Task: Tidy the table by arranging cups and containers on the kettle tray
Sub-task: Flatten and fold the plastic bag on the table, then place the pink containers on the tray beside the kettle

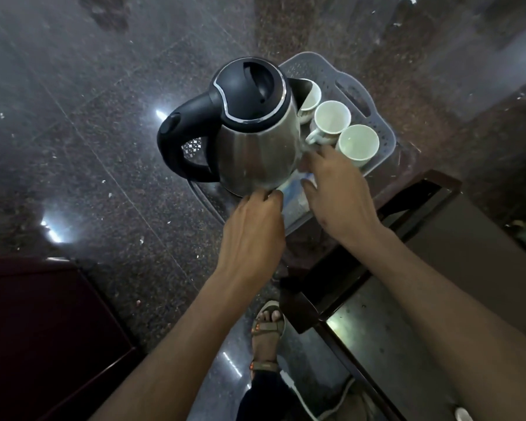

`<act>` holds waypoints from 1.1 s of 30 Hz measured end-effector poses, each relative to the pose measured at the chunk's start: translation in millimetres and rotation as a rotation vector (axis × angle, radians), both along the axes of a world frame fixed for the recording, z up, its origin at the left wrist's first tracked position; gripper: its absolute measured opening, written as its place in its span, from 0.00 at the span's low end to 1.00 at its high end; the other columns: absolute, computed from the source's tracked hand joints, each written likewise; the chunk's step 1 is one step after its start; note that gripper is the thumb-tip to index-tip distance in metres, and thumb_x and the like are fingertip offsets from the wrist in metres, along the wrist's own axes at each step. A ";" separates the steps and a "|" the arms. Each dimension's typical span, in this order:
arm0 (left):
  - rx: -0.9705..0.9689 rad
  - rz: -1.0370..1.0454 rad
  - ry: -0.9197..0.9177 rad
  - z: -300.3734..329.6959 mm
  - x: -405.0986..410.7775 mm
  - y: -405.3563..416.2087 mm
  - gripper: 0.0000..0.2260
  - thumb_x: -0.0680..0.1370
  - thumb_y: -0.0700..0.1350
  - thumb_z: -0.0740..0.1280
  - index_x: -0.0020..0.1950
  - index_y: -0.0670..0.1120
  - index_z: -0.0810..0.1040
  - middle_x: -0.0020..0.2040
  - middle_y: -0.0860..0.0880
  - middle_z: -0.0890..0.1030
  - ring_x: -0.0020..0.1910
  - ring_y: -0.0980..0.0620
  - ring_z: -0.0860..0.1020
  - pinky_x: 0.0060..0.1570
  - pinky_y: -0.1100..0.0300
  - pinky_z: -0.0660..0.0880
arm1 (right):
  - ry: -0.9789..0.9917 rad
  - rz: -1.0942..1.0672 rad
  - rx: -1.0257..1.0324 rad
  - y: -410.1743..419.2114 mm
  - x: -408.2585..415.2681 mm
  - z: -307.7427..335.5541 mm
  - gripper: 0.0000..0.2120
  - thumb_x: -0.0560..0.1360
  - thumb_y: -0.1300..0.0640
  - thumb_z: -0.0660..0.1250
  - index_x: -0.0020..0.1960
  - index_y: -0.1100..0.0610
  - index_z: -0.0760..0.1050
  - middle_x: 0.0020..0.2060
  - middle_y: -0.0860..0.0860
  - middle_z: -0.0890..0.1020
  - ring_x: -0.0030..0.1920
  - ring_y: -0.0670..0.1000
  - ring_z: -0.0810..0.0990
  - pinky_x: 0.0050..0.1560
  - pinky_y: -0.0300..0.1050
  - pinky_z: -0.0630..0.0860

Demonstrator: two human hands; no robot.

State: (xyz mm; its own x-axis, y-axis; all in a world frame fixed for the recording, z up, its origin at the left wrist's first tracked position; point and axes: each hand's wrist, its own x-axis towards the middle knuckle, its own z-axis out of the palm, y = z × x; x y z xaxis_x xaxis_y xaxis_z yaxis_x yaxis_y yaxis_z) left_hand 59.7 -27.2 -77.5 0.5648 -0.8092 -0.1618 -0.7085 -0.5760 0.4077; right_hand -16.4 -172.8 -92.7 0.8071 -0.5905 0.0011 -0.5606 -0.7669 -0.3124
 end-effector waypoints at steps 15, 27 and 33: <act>0.130 -0.069 0.179 -29.3 3.3 -20.6 0.26 0.76 0.32 0.62 0.73 0.46 0.78 0.61 0.33 0.80 0.60 0.31 0.79 0.59 0.42 0.77 | 0.313 -0.075 0.092 5.1 6.6 -2.9 0.19 0.79 0.62 0.64 0.70 0.60 0.72 0.69 0.59 0.71 0.68 0.62 0.76 0.64 0.56 0.75; -0.199 -0.022 -0.009 14.0 -79.7 -28.0 0.15 0.80 0.46 0.60 0.65 0.46 0.77 0.56 0.37 0.81 0.53 0.32 0.80 0.54 0.39 0.78 | -0.202 -0.255 0.037 41.8 -145.7 -8.0 0.21 0.71 0.67 0.61 0.64 0.61 0.74 0.55 0.56 0.76 0.55 0.58 0.74 0.48 0.50 0.75; -0.070 -0.336 0.185 4.4 -228.4 -49.3 0.17 0.80 0.42 0.66 0.70 0.47 0.76 0.61 0.42 0.83 0.58 0.37 0.82 0.59 0.40 0.78 | 0.074 -0.746 0.236 85.8 -345.0 -47.7 0.26 0.71 0.69 0.63 0.68 0.61 0.75 0.61 0.59 0.78 0.62 0.63 0.76 0.64 0.52 0.71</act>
